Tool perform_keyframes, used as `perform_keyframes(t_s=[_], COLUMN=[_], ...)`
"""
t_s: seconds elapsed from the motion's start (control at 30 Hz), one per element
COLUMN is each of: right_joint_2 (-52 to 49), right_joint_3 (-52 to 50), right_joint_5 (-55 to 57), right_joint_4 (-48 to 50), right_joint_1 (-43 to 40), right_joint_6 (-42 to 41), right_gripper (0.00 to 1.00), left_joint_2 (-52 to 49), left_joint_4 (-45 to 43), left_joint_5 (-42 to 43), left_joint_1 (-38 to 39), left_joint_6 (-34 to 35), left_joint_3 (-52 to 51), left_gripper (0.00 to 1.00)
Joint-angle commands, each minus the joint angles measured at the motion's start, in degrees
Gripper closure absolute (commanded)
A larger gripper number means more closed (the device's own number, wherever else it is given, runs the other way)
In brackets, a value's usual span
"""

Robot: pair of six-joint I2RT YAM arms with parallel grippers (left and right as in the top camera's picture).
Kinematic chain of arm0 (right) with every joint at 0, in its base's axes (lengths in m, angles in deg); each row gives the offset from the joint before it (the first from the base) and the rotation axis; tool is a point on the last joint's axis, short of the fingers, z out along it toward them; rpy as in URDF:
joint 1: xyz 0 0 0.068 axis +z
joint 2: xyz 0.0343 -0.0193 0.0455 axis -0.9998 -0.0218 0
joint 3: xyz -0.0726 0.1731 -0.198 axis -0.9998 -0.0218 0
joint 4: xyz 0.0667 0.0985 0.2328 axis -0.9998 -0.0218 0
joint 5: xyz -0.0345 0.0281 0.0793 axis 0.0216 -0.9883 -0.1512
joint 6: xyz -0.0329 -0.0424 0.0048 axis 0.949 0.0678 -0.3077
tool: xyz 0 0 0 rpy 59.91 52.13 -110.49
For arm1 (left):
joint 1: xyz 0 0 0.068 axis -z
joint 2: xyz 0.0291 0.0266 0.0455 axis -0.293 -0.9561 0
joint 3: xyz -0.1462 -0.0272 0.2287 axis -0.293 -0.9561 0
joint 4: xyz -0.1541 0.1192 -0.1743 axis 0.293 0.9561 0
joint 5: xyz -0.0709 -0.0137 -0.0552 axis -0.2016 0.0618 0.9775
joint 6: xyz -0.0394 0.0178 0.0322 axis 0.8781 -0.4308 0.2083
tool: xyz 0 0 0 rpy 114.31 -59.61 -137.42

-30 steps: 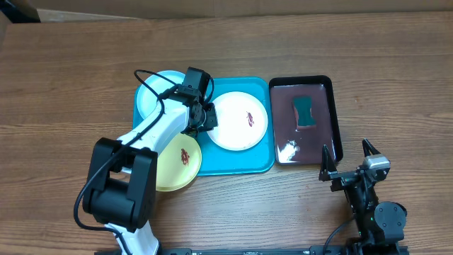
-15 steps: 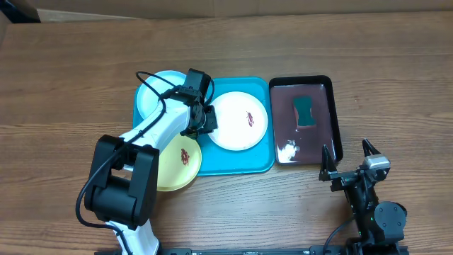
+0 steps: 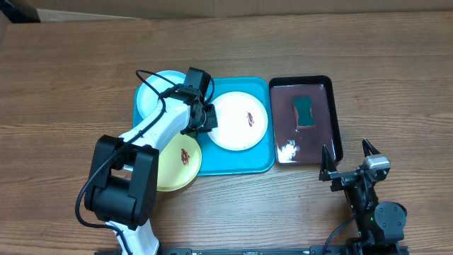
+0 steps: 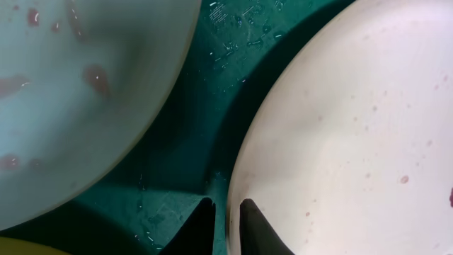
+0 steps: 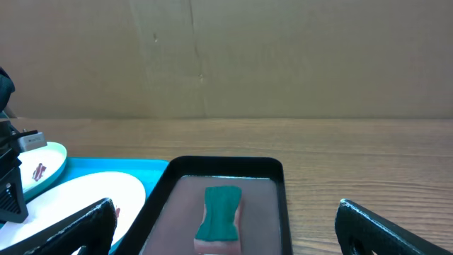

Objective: Clean dirty plates on tray and stack at the side
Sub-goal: 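Grip the white plate's left rim with the left gripper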

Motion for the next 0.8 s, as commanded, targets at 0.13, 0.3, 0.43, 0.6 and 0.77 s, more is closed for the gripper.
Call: perform_keyframes(t_s=[0.13,0.3,0.43,0.6,0.77], right_joint_2=[0.5,0.5,0.5,0.5,0.5], right_joint_3=[-0.6,-0.6,-0.6,-0.6,-0.6], right_joint_5=[0.5,0.5,0.5,0.5,0.5], right_joint_4=[0.2,0.2,0.2,0.2,0.2], right_joint_1=[-0.3,-0.3,-0.3,-0.3,-0.3], right_joint_6=[0.3,0.3,0.2,0.3,0.2], right_gripper=[0.00,0.00,0.00,0.00,0.00], left_joint_2=[-0.1,0.0,0.0,0.0,-0.1], left_joint_4=[-0.5,-0.2,-0.2,-0.2,0.7], left_joint_5=[0.5,2.3,2.4,2.4,2.3], left_joint_1=[0.3,0.3,0.3,0.2,0.0], left_joint_6=[-0.7,-1.3,-1.4,-1.4,-1.4], left_joint_3=[1.5,2.5,2.6,2.6,2.5], left_gripper=[0.84,0.82,0.81,0.82,0.85])
